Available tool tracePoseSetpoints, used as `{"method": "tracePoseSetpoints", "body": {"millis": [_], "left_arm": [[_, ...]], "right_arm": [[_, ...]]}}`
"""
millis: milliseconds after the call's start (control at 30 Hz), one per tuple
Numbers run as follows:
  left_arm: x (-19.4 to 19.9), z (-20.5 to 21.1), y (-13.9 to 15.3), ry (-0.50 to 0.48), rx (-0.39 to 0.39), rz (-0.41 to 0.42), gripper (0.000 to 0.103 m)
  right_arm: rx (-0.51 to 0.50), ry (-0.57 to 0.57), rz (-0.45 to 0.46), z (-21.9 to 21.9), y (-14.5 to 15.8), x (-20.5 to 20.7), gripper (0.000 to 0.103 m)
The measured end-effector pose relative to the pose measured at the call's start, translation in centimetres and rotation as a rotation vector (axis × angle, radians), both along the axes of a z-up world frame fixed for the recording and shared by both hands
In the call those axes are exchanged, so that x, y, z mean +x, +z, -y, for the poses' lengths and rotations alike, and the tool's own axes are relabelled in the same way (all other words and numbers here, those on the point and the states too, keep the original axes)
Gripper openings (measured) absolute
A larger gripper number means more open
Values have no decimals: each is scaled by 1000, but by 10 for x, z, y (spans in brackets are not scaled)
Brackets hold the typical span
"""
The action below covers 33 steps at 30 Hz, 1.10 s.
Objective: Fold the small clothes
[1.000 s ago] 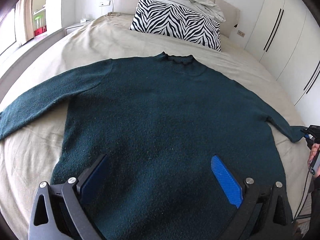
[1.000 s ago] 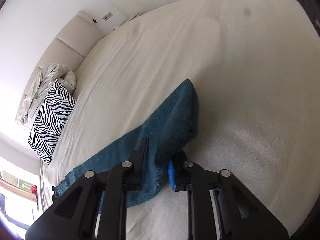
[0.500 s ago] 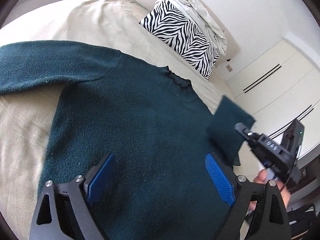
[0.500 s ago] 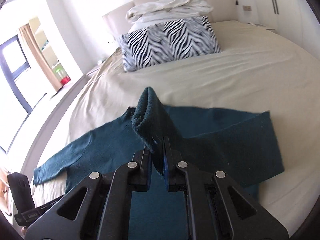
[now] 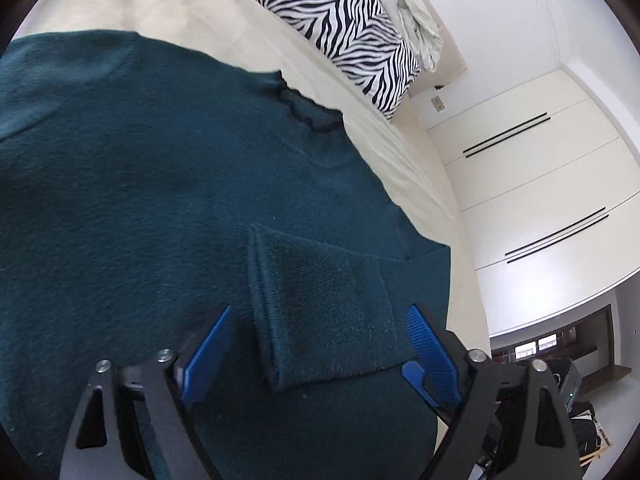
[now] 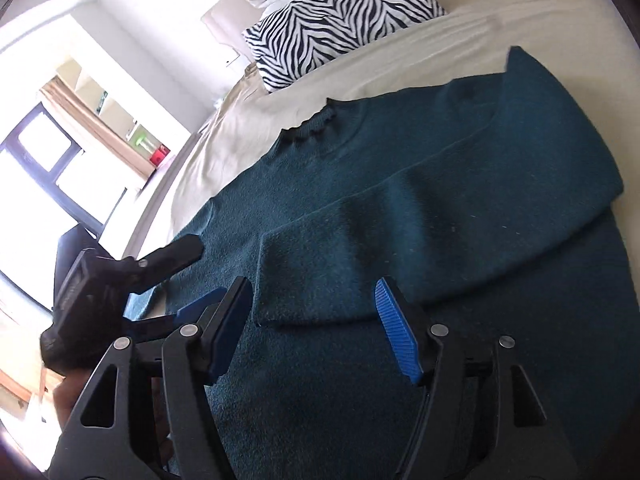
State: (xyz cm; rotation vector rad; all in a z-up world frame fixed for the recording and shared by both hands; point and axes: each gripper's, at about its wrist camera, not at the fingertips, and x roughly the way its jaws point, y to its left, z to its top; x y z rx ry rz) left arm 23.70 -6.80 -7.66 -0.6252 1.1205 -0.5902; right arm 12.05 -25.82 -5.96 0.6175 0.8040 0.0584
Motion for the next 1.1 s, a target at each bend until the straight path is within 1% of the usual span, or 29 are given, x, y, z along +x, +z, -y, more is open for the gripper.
{"method": "tracePoseSetpoints", "body": {"millis": [33,67,100,133,167,200,233,300,367,433,467,533,633,667,700,733,767,800,833,900,933,967,1000,1033,1067,1100], "left_arm": [[4,11,-5,-22,27,-23,70],[5,19,-8,-36,61,-30,69],[7,25,-8,-37,97,-16,63],[8,30,-7,-39,130,-3,51],[10,33,-7,-47,156,-3,45],[12,33,-6,-46,169,-7,29],[14,30,-5,-43,168,-8,15],[15,21,1,-35,164,15,15],[15,9,15,-9,169,77,14],[18,-6,30,26,166,136,13],[20,-12,37,45,166,166,12],[25,-24,49,81,182,220,7],[32,-41,58,141,205,286,7],[34,-48,57,159,222,291,7],[37,-52,54,169,224,277,6],[39,-54,51,167,218,255,4],[38,-53,46,148,226,238,4],[38,-46,44,119,256,224,12],[37,-38,37,86,280,204,39],[34,-22,24,48,293,176,73],[33,-15,19,33,303,172,73],[33,-5,13,-1,319,156,73],[35,5,7,-42,332,133,68],[32,14,1,-72,343,123,50],[30,21,0,-83,377,133,43],[28,27,1,-83,414,149,33]], "right_arm": [[31,-22,-5,11,-1,-4,63],[58,-44,-4,22,-1,-8,63],[84,-67,1,33,-3,-13,63],[110,-92,0,45,-5,-17,63],[136,-117,0,56,-8,-20,63],[170,-142,0,66,-12,-23,63],[211,-166,0,78,-16,-28,63],[289,-214,2,101,-21,-41,63],[358,-256,22,120,-24,-53,63],[404,-290,41,134,-27,-61,63],[424,-303,44,140,-28,-63,63],[463,-315,35,149,-32,-63,63],[510,-322,0,155,-39,-53,63],[525,-331,-18,155,-42,-49,63],[535,-346,-37,152,-44,-39,63],[544,-368,-56,152,-46,-35,63],[554,-387,-62,151,-47,-31,63],[559,-396,-56,149,-46,-28,63],[551,-396,-45,147,-44,-28,63],[534,-388,-44,141,-43,-30,63],[536,-383,-44,139,-44,-32,63],[536,-378,-42,136,-45,-34,63],[527,-374,-40,134,-45,-36,63],[518,-370,-35,132,-45,-39,63],[516,-366,-29,131,-44,-42,63],[521,-363,-21,131,-44,-45,63]]}}
